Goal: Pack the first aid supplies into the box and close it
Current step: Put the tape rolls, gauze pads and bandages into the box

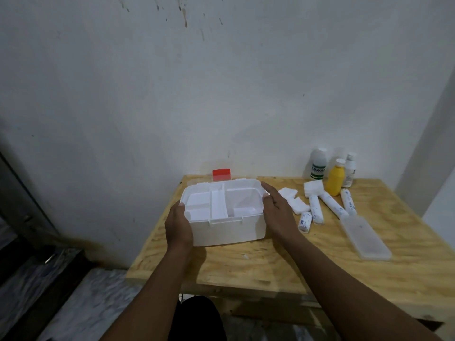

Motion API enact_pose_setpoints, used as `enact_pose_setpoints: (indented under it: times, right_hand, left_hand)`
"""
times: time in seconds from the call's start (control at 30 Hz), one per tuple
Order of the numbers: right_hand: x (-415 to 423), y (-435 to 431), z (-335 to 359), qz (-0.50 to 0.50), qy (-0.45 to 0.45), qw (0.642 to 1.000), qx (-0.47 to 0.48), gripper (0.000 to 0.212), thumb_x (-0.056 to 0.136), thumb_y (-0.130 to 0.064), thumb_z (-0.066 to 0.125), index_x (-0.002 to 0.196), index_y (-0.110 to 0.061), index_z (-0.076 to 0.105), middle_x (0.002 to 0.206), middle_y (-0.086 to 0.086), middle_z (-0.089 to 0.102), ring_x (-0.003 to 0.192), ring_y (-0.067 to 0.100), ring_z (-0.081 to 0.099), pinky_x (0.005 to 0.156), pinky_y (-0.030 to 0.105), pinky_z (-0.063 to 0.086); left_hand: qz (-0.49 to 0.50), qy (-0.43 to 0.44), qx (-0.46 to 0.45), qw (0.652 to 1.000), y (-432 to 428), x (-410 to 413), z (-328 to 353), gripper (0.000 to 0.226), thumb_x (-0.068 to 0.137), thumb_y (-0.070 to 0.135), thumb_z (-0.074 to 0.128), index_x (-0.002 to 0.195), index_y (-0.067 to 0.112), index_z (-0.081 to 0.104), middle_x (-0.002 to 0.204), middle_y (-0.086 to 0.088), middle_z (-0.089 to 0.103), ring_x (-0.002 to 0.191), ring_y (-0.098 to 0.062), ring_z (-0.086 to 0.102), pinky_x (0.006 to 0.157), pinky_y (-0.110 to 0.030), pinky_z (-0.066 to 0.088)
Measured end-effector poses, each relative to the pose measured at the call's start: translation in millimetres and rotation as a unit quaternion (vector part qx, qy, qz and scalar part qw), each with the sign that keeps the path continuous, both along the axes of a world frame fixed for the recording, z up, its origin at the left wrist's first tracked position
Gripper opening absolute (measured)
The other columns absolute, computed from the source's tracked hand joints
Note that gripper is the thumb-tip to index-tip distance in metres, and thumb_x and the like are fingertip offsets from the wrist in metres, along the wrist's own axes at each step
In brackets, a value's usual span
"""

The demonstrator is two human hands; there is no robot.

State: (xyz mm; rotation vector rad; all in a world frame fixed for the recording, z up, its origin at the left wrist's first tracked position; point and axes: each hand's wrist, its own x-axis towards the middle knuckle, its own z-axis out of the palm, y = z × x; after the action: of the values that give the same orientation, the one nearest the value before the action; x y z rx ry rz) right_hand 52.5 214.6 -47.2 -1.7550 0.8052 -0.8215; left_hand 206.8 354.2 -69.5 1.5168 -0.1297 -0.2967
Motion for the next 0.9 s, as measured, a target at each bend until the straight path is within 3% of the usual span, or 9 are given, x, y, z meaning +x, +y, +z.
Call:
enact_pose_setpoints:
  times: [0.2, 0.33, 0.5, 0.57, 0.63, 0.73, 0.83, 0.9]
  right_hand:
    - [0, 1, 1, -0.005, 0.005, 1.0, -0.002, 0.042, 0.106, -0.026, 0.028, 0.146, -0.03, 0.04, 0.149, -0.004, 0.045, 0.115, 0.003, 0.037, 0.096, 0.022, 0.032]
    - [1, 1, 1, -0.006, 0.005, 1.0, -0.01, 0.042, 0.106, -0.025, 0.028, 0.146, -0.029, 0.04, 0.149, -0.003, 0.045, 0.116, 0.004, 0.038, 0.096, 0.022, 0.033]
    - [0, -2, -2, -0.001, 0.008, 1.0, -0.006, 0.044, 0.105, -0.027, 0.029, 0.148, -0.028, 0.039, 0.151, -0.004, 0.043, 0.131, 0.012, 0.04, 0.101, 0.024, 0.032]
    - [-1, -7, -3, 0.024, 0.02, 0.999, 0.005, 0.044, 0.105, -0.034, 0.031, 0.148, -0.031, 0.038, 0.152, -0.005, 0.042, 0.136, 0.015, 0.039, 0.108, 0.029, 0.033]
    - [-5, -15, -2, 0.045, 0.041, 0.998, -0.002, 0.046, 0.102, -0.048, 0.03, 0.145, -0.035, 0.041, 0.151, -0.006, 0.044, 0.137, 0.017, 0.041, 0.113, 0.042, 0.036]
    - [-17, -36, 5, 0.007, 0.035, 0.999, -0.02, 0.041, 0.099, -0.048, 0.035, 0.131, -0.029, 0.053, 0.132, -0.001, 0.06, 0.119, 0.02, 0.057, 0.101, 0.048, 0.048]
    - [-36, -67, 23, -0.041, 0.069, 0.992, -0.096, 0.023, 0.094, -0.021, 0.048, 0.113, -0.021, 0.062, 0.107, -0.001, 0.067, 0.091, 0.016, 0.065, 0.077, 0.03, 0.051]
    - [-48, -89, 31, -0.036, 0.135, 0.977, -0.16, 0.022, 0.09, -0.012, 0.051, 0.105, -0.019, 0.066, 0.102, -0.001, 0.068, 0.087, 0.017, 0.064, 0.076, 0.029, 0.047]
  left_hand:
    - [-0.014, -0.002, 0.013, 1.0, 1, 5, 3, 0.027, 0.102, 0.038, 0.038, 0.114, 0.021, 0.056, 0.101, -0.007, 0.064, 0.084, -0.022, 0.062, 0.066, -0.03, 0.049]
    - [-0.021, 0.0, 0.013, 1.0, 1, 5, 4, 0.03, 0.102, 0.039, 0.038, 0.117, 0.021, 0.056, 0.103, -0.008, 0.064, 0.088, -0.025, 0.062, 0.071, -0.033, 0.051]
    - [-0.022, 0.003, 0.02, 1.0, 3, 7, 4, 0.03, 0.1, 0.039, 0.041, 0.116, 0.02, 0.058, 0.111, -0.012, 0.066, 0.1, -0.032, 0.064, 0.086, -0.043, 0.055]
    - [-0.034, -0.007, 0.03, 0.999, 6, 11, 5, 0.033, 0.1, 0.04, 0.044, 0.119, 0.019, 0.062, 0.115, -0.012, 0.067, 0.103, -0.033, 0.064, 0.093, -0.048, 0.054]
    - [-0.043, -0.024, 0.045, 0.998, 10, 15, 9, 0.038, 0.099, 0.042, 0.047, 0.119, 0.016, 0.066, 0.113, -0.011, 0.069, 0.102, -0.033, 0.064, 0.093, -0.048, 0.054]
    - [-0.02, -0.094, 0.092, 0.991, 17, 22, 21, 0.042, 0.099, 0.046, 0.046, 0.12, 0.015, 0.066, 0.12, -0.012, 0.068, 0.105, -0.032, 0.063, 0.095, -0.048, 0.052]
    - [-0.001, -0.198, 0.13, 0.972, 15, 25, 46, 0.036, 0.099, 0.035, 0.055, 0.129, 0.015, 0.061, 0.126, -0.007, 0.065, 0.109, -0.025, 0.061, 0.088, -0.033, 0.047]
    - [-0.01, -0.294, 0.146, 0.944, 7, 22, 66, 0.032, 0.096, 0.029, 0.062, 0.126, 0.016, 0.063, 0.124, -0.004, 0.066, 0.108, -0.02, 0.062, 0.084, -0.029, 0.045]
